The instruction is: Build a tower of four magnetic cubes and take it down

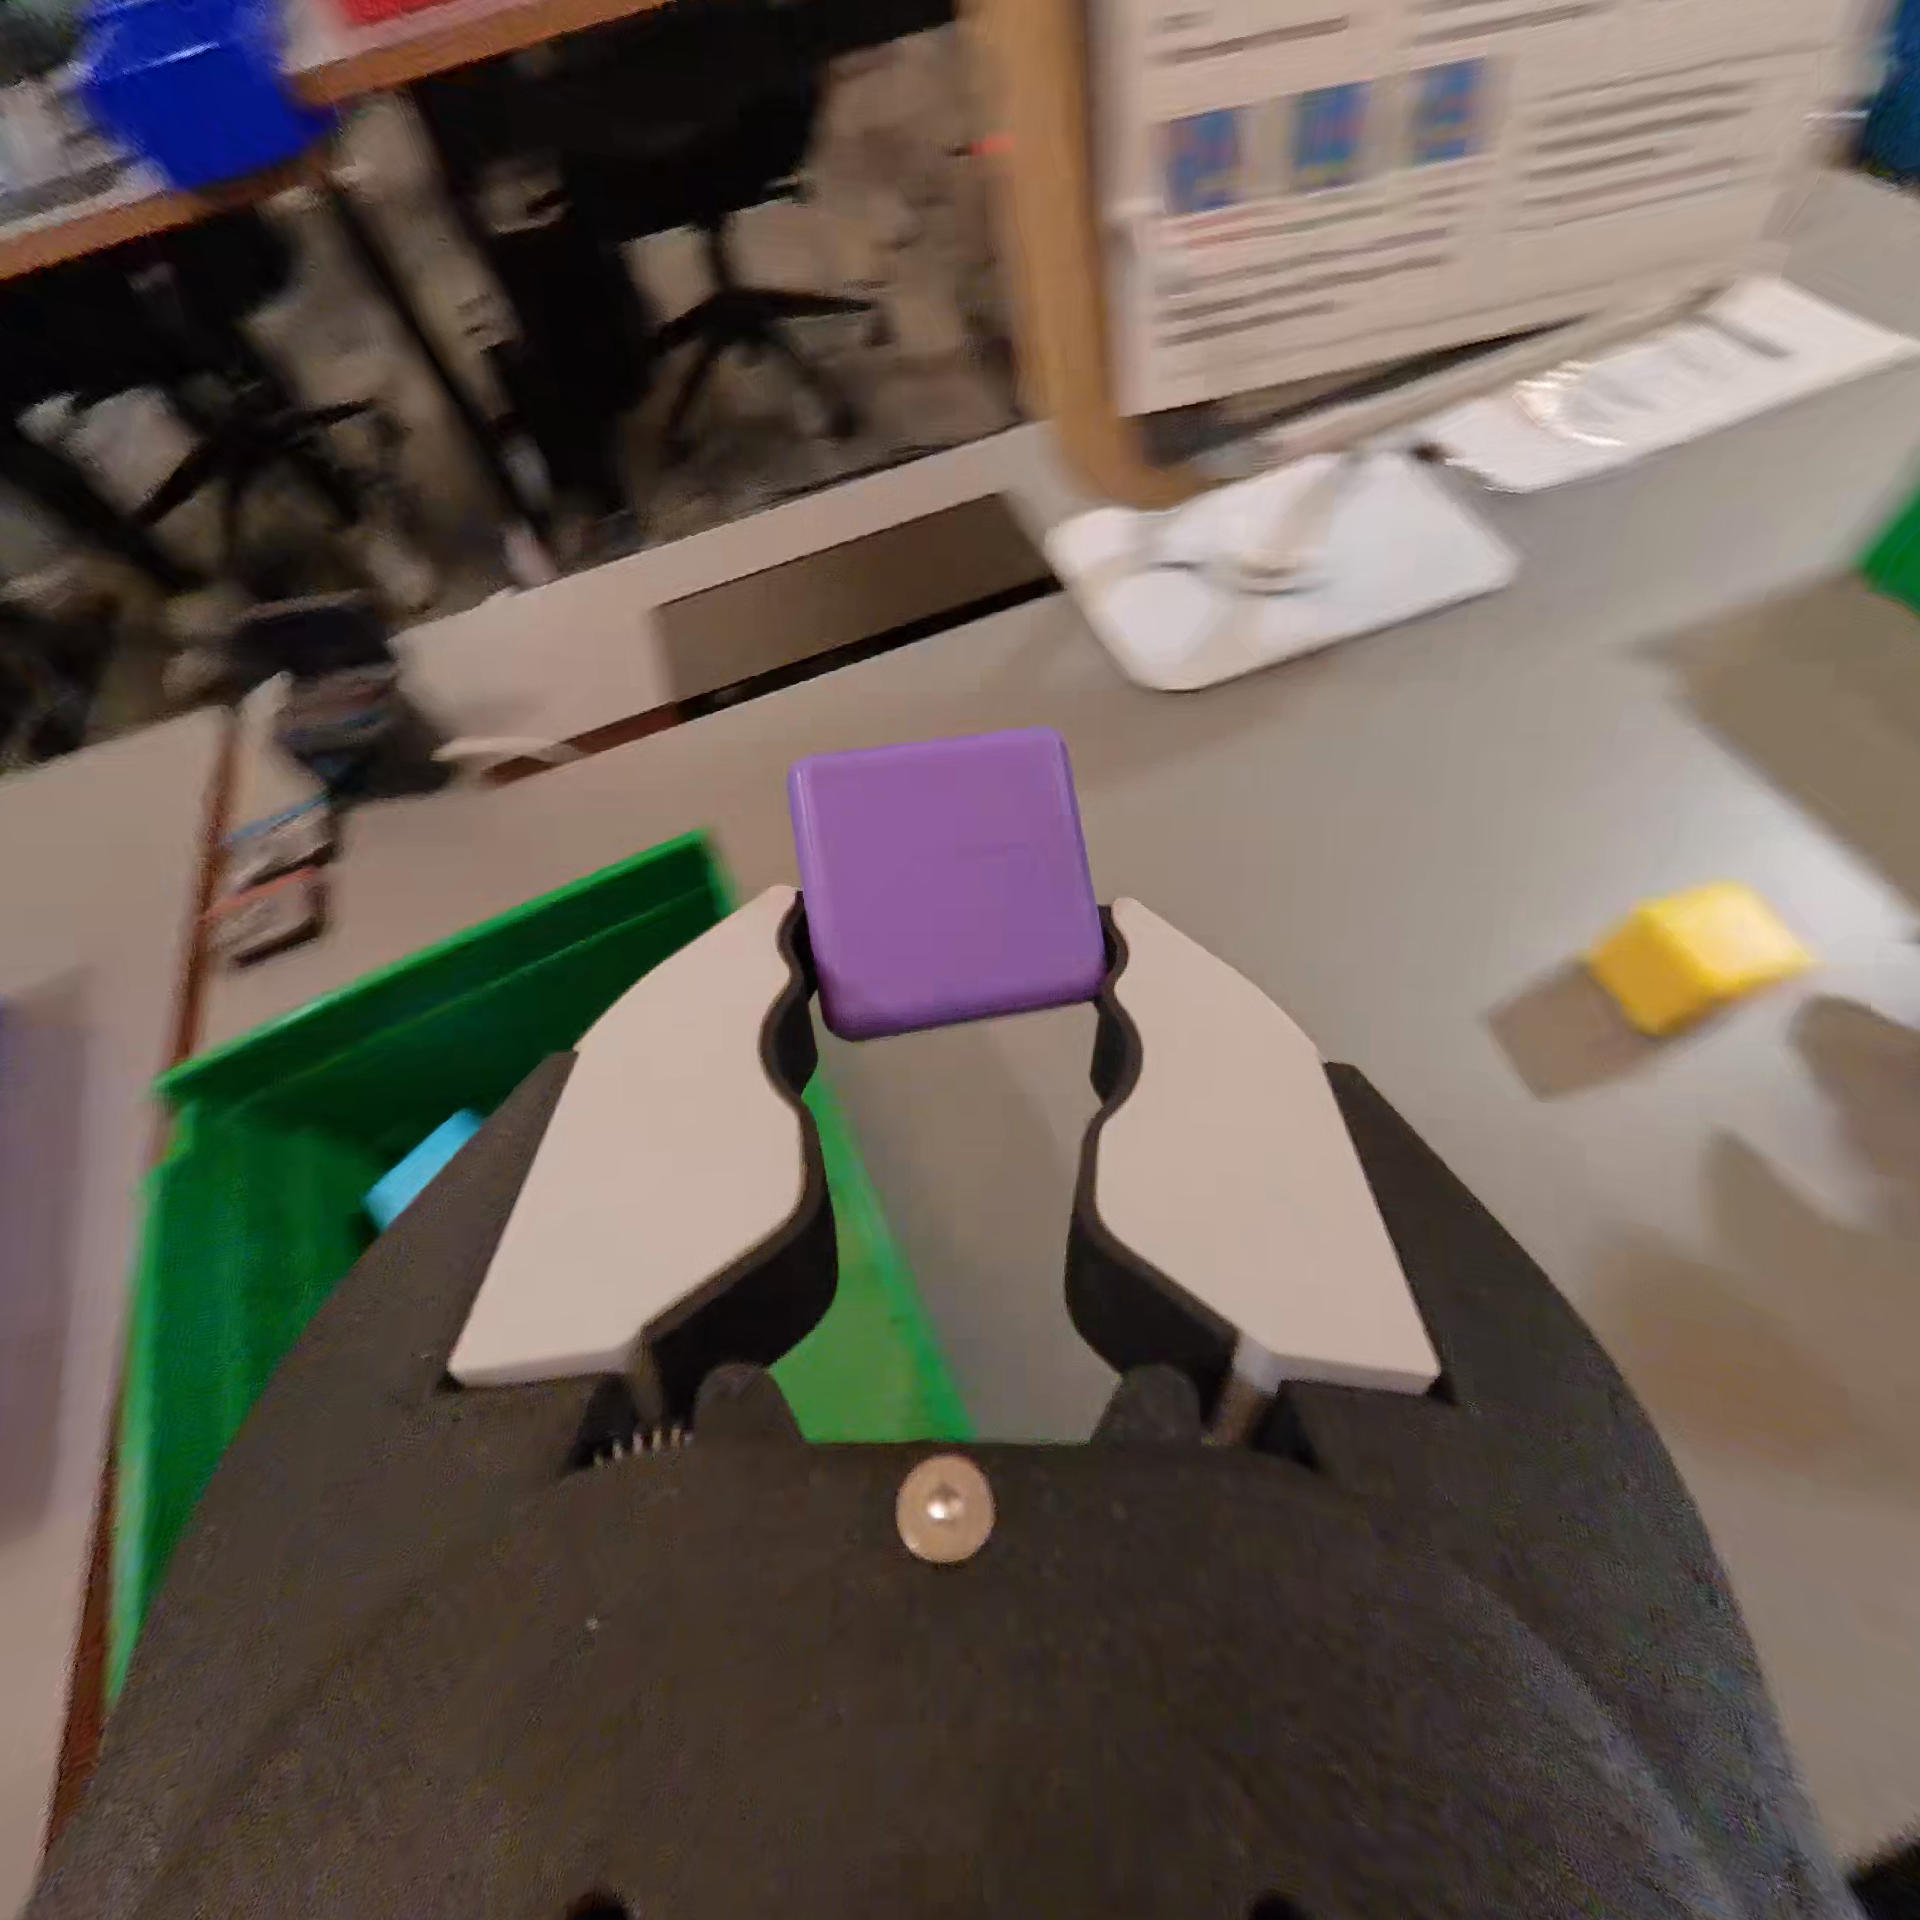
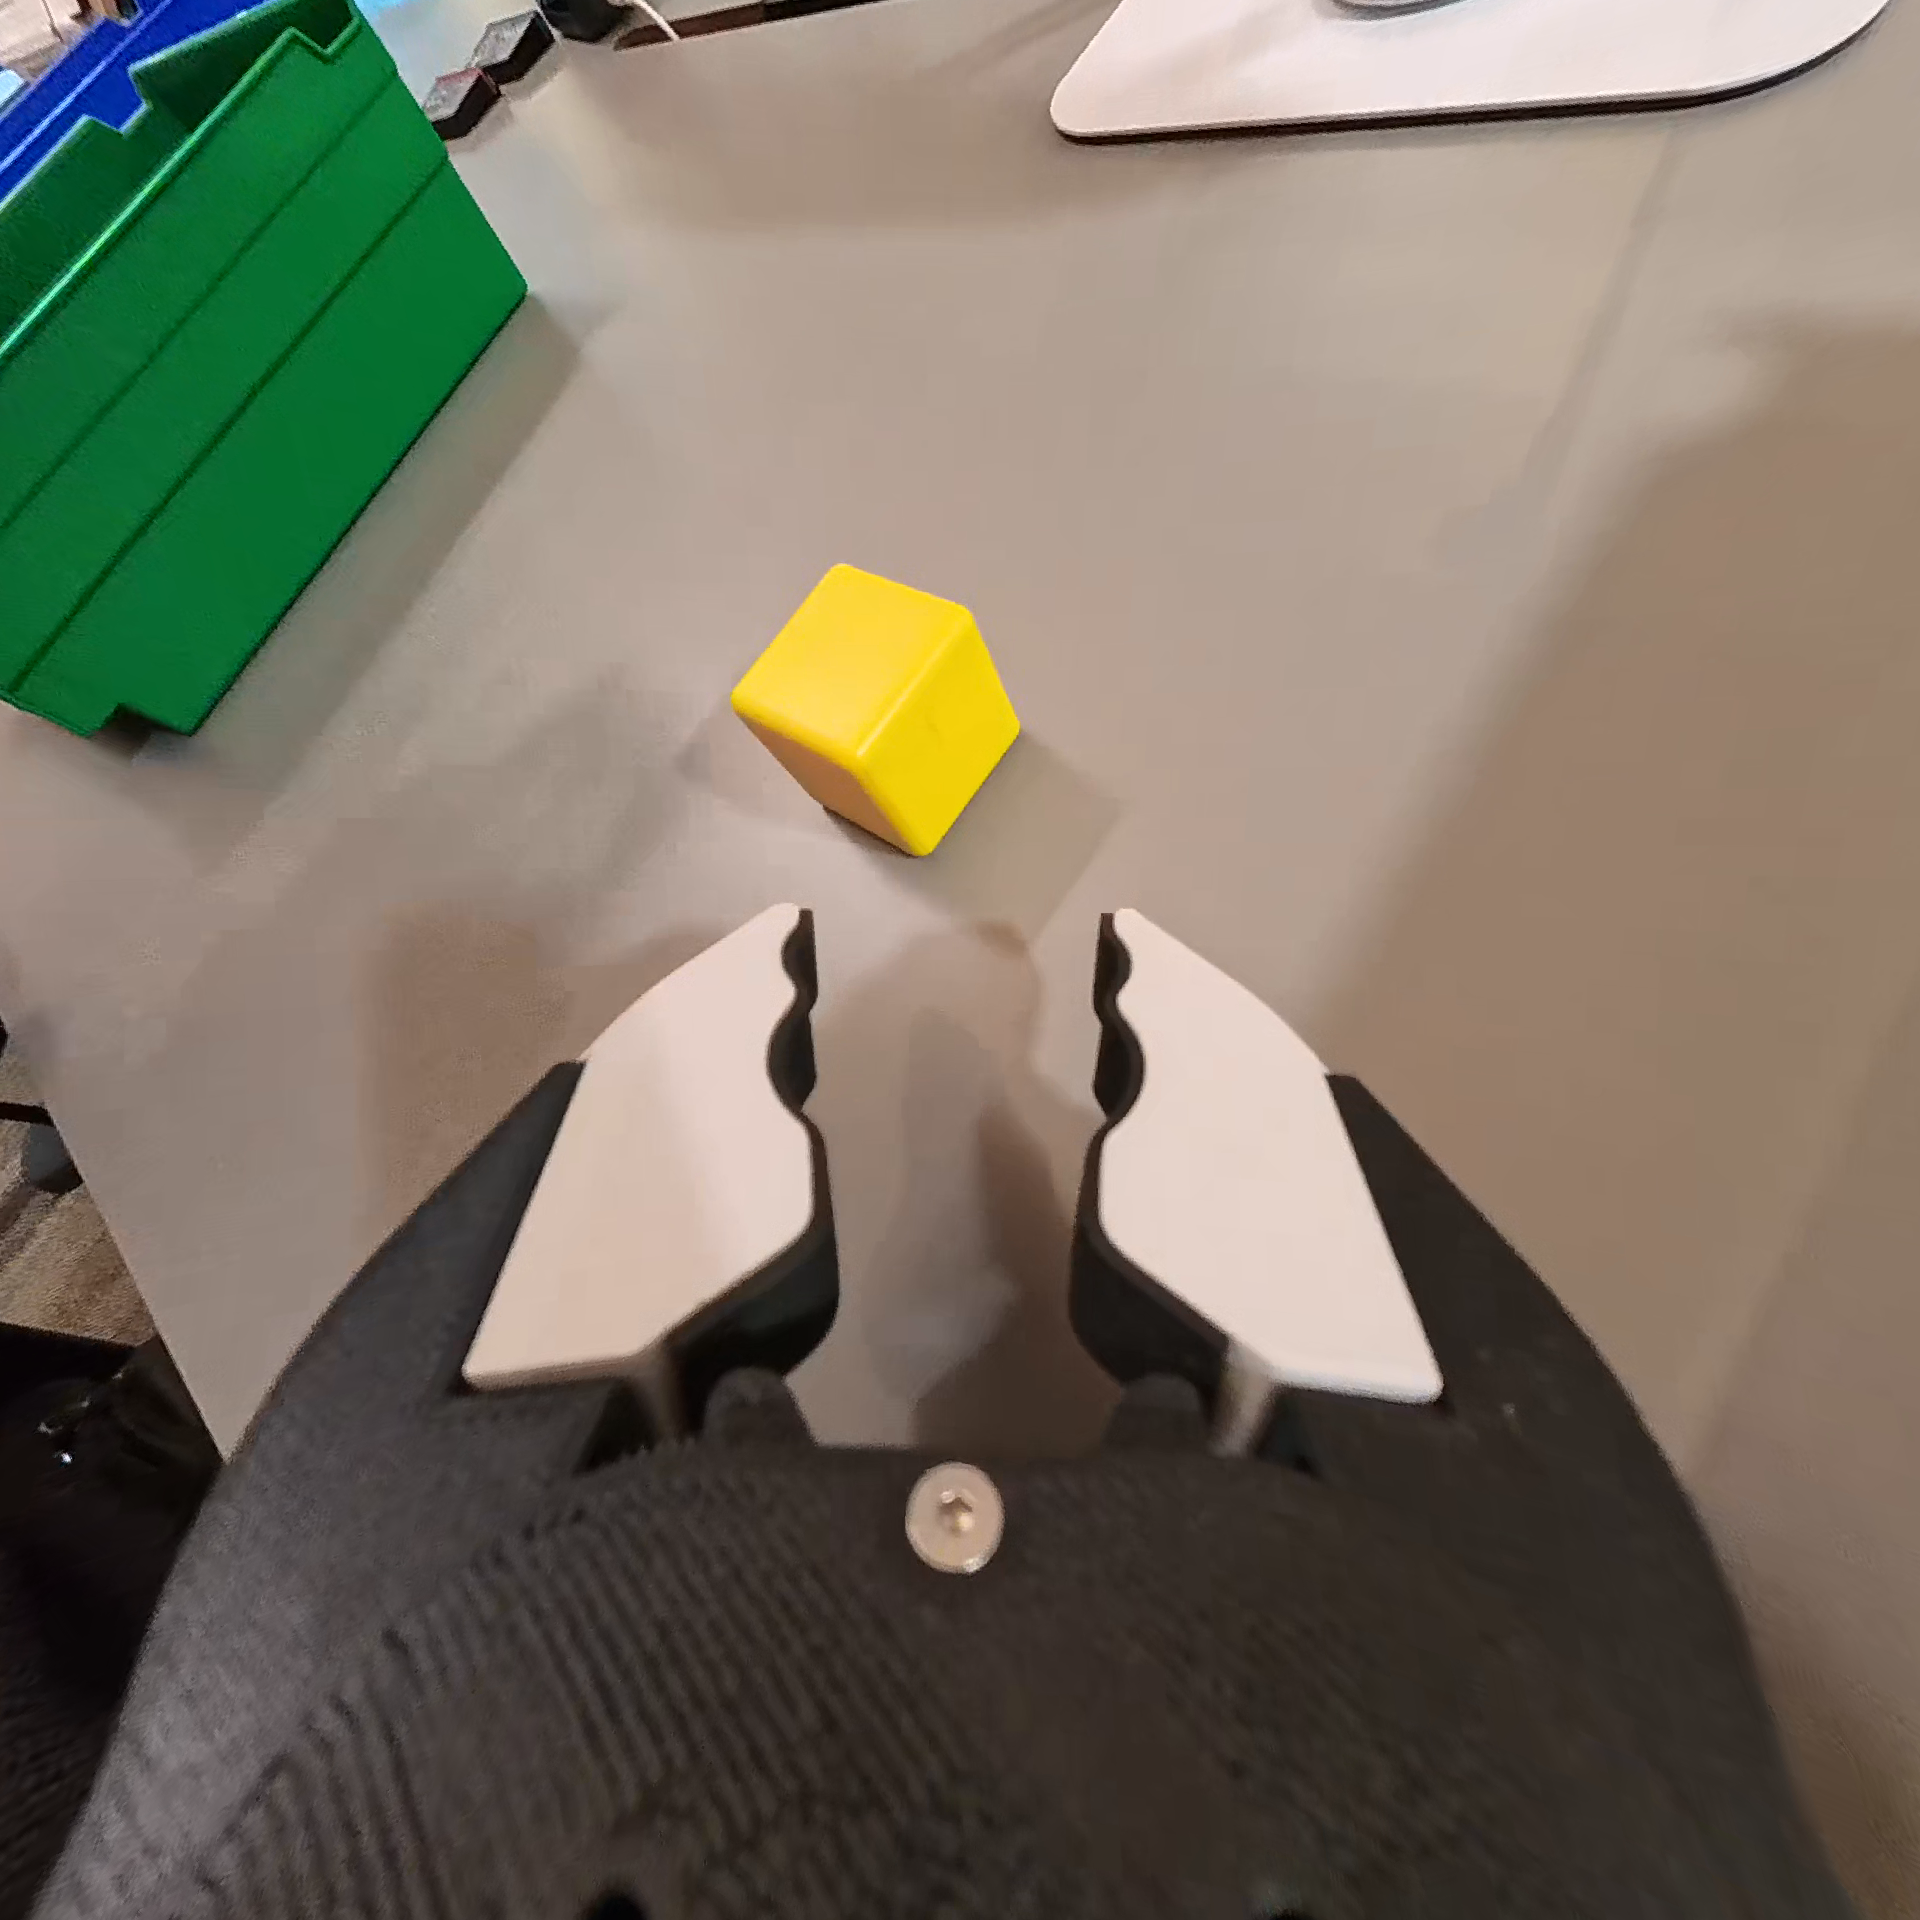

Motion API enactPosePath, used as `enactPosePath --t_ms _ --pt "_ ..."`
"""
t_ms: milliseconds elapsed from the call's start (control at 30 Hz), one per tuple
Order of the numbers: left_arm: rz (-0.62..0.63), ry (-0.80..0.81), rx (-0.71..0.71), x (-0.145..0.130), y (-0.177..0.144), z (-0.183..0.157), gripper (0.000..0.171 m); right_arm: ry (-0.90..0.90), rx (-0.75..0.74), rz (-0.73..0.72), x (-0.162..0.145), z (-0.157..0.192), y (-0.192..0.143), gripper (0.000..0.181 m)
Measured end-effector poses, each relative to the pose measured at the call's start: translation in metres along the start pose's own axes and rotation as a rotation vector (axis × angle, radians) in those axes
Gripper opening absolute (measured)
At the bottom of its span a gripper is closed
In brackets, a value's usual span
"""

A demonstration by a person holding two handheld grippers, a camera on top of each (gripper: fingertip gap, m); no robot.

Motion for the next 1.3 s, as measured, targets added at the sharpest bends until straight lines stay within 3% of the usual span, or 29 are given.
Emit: enactPosePath --t_ms 133,233,333,400,533,700,867,1067,1300 --pt "0.103 0.152 -0.34 -0.006 0.04 -0.08 0.051 -0.019 -0.007 -0.007 0.001 0.001 -0.001 0.052" --pt "0.227 0.227 -0.752 -0.035 0.067 -0.143 0.051 -0.049 0.0 -0.027 0.003 0.002 -0.004 0.051" --pt "0.287 0.426 -0.997 -0.072 0.082 -0.195 0.051 -0.081 0.031 -0.062 0.006 0.007 -0.007 0.05" --pt "0.294 0.502 -0.999 -0.087 0.093 -0.214 0.051 -0.104 0.051 -0.09 0.008 0.011 -0.01 0.05" --pt "0.276 0.489 -1.167 -0.103 0.097 -0.245 0.051 -0.183 0.133 -0.141 0.011 0.022 -0.015 0.045" --pt "0.318 0.553 -1.192 -0.122 0.103 -0.253 0.051 -0.377 0.325 -0.213 0.01 0.043 -0.03 0.042" --pt "0.347 0.598 -1.205 -0.133 0.104 -0.25 0.051 -0.489 0.465 -0.147 -0.005 0.06 -0.03 0.051" --pt "0.337 0.556 -1.245 -0.134 0.102 -0.248 0.051 -0.589 0.458 -0.077 -0.019 0.071 -0.019 0.061" --pt "0.354 0.505 -1.244 -0.136 0.104 -0.238 0.052 -0.613 0.447 -0.074 -0.022 0.073 -0.019 0.061"
Point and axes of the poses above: each gripper's, where its closed fingertips meet, y out along the fingers, x out of its top, z = x × y across the jaws, the point moved 7 cm from there along -y, back along the fingers, and after that the axes turned 7 degrees about -x, right-handed, at the moved point
